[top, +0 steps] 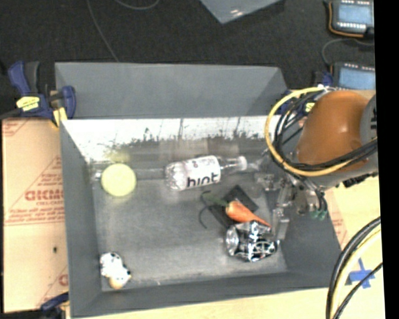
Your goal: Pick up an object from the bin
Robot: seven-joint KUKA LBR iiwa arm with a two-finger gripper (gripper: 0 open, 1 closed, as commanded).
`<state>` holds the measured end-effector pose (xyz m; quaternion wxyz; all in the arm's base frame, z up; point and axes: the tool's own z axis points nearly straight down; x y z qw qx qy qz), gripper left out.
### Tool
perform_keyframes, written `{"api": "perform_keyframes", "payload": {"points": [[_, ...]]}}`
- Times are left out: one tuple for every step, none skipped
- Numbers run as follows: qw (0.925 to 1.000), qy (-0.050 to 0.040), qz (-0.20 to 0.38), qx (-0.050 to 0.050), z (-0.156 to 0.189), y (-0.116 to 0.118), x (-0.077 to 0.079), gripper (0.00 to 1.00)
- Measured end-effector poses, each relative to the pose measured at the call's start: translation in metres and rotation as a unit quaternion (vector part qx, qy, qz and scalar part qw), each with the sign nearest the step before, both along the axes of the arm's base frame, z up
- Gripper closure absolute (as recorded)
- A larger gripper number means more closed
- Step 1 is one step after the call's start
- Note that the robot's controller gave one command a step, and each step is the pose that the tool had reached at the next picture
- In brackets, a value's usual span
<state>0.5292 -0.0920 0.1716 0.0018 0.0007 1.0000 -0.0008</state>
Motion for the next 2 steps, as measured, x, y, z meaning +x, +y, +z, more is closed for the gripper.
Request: {"api": "perform_keyframes", "payload": {"points": [[0.9997, -0.0013, 0.025, -0.001, -0.048, 0.020, 0.006, 0.00], [0.9984, -0.0024, -0.056, 0.000, -0.068, 0.050, -0.020, 1.00]]}}
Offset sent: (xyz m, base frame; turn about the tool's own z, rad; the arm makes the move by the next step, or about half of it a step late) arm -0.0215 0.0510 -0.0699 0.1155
